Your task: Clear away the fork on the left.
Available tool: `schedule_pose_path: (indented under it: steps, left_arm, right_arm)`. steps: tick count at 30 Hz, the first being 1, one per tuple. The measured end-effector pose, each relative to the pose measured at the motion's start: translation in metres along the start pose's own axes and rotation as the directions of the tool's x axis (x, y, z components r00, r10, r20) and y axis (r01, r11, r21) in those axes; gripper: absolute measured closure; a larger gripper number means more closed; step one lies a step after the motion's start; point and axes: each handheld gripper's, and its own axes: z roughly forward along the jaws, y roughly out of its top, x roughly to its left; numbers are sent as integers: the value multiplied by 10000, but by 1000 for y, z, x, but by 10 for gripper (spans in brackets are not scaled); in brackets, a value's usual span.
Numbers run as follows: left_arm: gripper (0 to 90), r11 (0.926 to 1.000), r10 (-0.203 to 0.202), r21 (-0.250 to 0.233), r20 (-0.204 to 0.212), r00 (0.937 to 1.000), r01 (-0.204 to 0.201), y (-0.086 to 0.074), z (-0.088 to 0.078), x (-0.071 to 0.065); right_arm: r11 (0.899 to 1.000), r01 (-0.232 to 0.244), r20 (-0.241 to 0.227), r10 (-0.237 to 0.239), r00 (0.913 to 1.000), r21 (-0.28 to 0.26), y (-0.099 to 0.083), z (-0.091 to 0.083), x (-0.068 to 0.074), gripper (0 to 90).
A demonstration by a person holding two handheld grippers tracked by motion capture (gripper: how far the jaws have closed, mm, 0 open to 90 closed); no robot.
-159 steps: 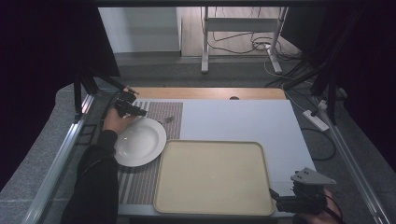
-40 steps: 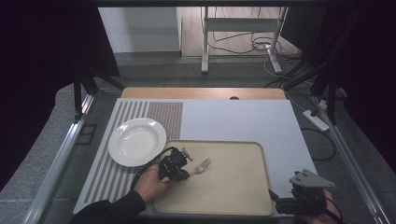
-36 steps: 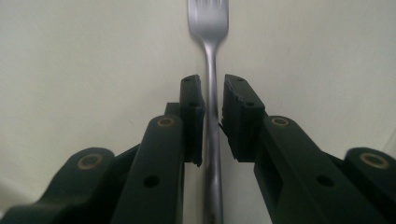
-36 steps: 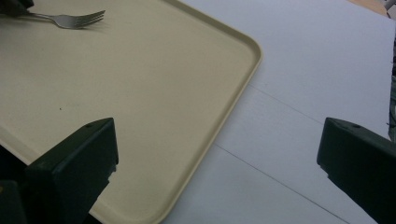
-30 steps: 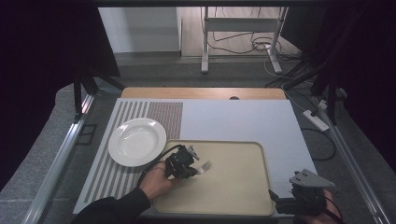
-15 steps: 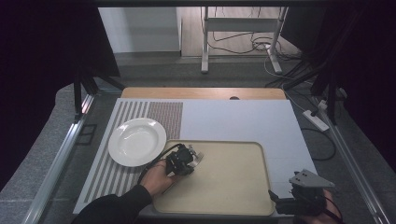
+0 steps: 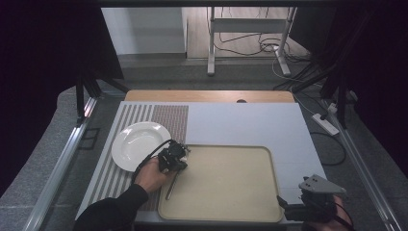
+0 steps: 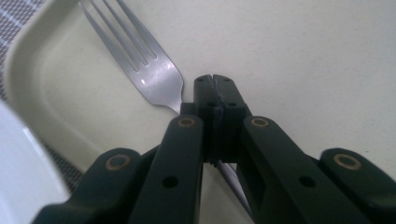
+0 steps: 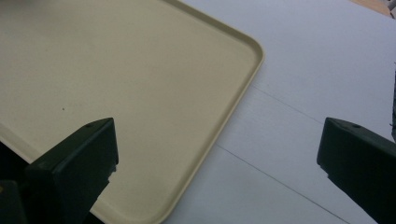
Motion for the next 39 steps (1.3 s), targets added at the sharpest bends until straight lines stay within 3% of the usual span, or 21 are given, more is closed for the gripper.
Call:
schedule_pose_path:
  steps: [11, 21, 26, 30, 33, 39]
  left_arm:
    - [882, 9988, -478, 57, 14, 9989, 478, -7, -1, 15]
    - [868, 9979, -649, -45, 141, 9978, 650, -9, -3, 20]
    - [824, 9952, -616, -735, 363, 9974, 642, -10, -12, 18]
    - [735, 9880, -474, -1452, 422, 9980, 531, -12, -19, 16]
    - [657, 9845, -511, -1667, 245, 9984, 545, -13, -23, 15]
    - [516, 9722, -612, -2244, 359, 9975, 677, -18, -32, 17]
  right_arm:
    - [10000, 26, -3, -26, 10000, 17, 0, 0, 0, 0]
    - [10000, 69, -1, -69, 10000, 29, 0, 0, 1, 0]
    - [10000, 61, -5, -61, 10000, 28, 0, 0, 1, 0]
    - [10000, 71, 1, -71, 10000, 22, 0, 0, 1, 0]
    - [10000, 69, 1, -69, 10000, 25, 0, 0, 1, 0]
    - [10000, 75, -3, -75, 10000, 21, 0, 0, 1, 0]
